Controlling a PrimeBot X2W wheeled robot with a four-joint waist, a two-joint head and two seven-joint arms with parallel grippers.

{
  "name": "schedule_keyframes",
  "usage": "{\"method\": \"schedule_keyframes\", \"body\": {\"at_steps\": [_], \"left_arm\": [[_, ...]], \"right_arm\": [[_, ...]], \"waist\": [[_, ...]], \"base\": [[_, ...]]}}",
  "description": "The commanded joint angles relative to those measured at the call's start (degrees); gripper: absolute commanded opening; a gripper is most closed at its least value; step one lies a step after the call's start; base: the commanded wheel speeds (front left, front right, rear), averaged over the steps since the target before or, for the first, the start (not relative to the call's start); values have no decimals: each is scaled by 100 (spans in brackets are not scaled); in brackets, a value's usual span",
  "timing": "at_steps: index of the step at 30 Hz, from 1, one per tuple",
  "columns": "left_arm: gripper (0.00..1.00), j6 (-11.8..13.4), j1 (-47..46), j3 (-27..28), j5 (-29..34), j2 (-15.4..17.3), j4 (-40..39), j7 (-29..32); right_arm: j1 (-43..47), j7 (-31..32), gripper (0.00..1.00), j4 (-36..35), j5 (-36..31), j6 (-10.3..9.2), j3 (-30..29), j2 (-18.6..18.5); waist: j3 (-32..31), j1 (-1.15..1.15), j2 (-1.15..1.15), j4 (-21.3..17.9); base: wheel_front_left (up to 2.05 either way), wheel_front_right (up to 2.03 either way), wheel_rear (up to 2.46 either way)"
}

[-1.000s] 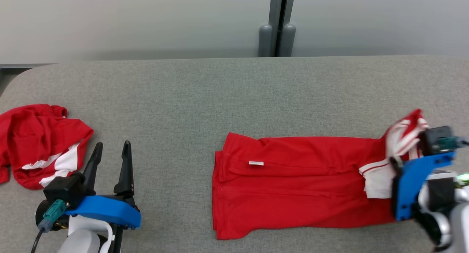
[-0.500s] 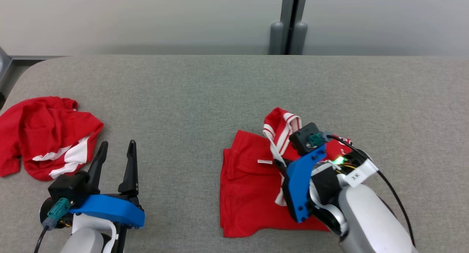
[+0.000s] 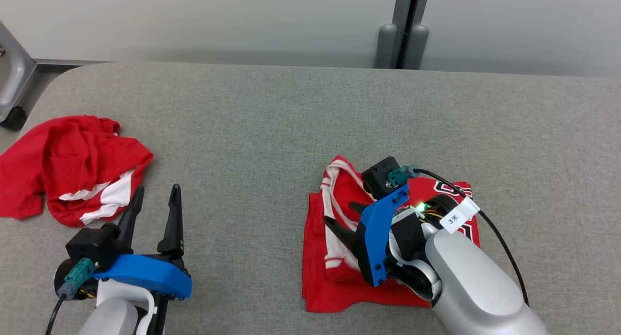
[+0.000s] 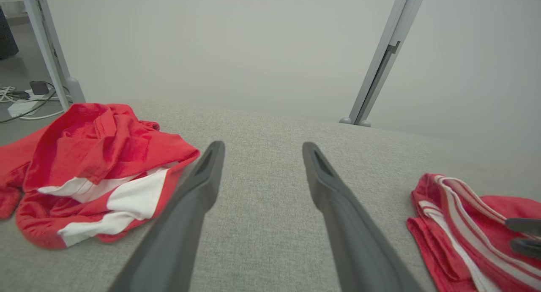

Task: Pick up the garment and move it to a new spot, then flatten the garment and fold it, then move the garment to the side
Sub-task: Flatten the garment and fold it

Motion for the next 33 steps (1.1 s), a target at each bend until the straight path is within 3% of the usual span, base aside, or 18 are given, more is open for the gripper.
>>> {"method": "schedule_keyframes", "body": {"at_steps": [1,5,8,20,21,22,23,24,25,30,33], "left_arm": [[100,-5,-55,39,-13,3,24,-35],[100,-9,-27,85,-26,6,68,-46],[100,-27,-9,104,-26,7,92,-56],[100,61,220,135,28,-26,-42,-74],[100,72,225,137,25,-21,-66,-74],[100,81,229,139,22,-13,-85,-74],[100,90,238,135,19,-7,-96,-73],[100,93,245,132,16,1,-106,-65],[100,99,250,130,12,8,-121,-58],[100,107,245,105,1,31,-175,-38],[100,96,186,75,3,12,-187,-19]], "right_arm": [[-136,-153,100,-58,228,3,12,-2],[-152,-508,100,-412,623,3,-82,-2],[-105,-704,100,-624,531,2,-293,-6],[1497,-1735,100,-1707,-1596,3,-2388,-159],[1622,-1821,92,-1716,-1732,3,-2448,-147],[1739,-1898,48,-1700,-1821,3,-2491,-125],[1846,-1964,39,-1644,-1849,3,-2482,-102],[1922,-2025,8,-1569,-1852,3,-2415,-77],[1969,-2074,0,-1482,-1833,3,-2340,-49],[1898,-2122,0,-815,-1733,2,-1547,-4],[1647,-2183,0,-391,-1296,2,-853,2]], "waist": [[-9,0,0,-18],[-54,0,0,-77],[-84,0,0,-117],[-250,0,0,-265],[-252,0,0,-270],[-251,0,0,-275],[-249,0,0,-277],[-245,0,0,-278],[-241,0,0,-279],[-219,0,0,-268],[-194,0,0,-209]], "base": [[0,0,0],[0,0,0],[0,0,0],[0,0,0],[0,0,0],[0,0,0],[0,0,0],[0,0,0],[0,0,0],[0,0,0],[0,0,0]]}}
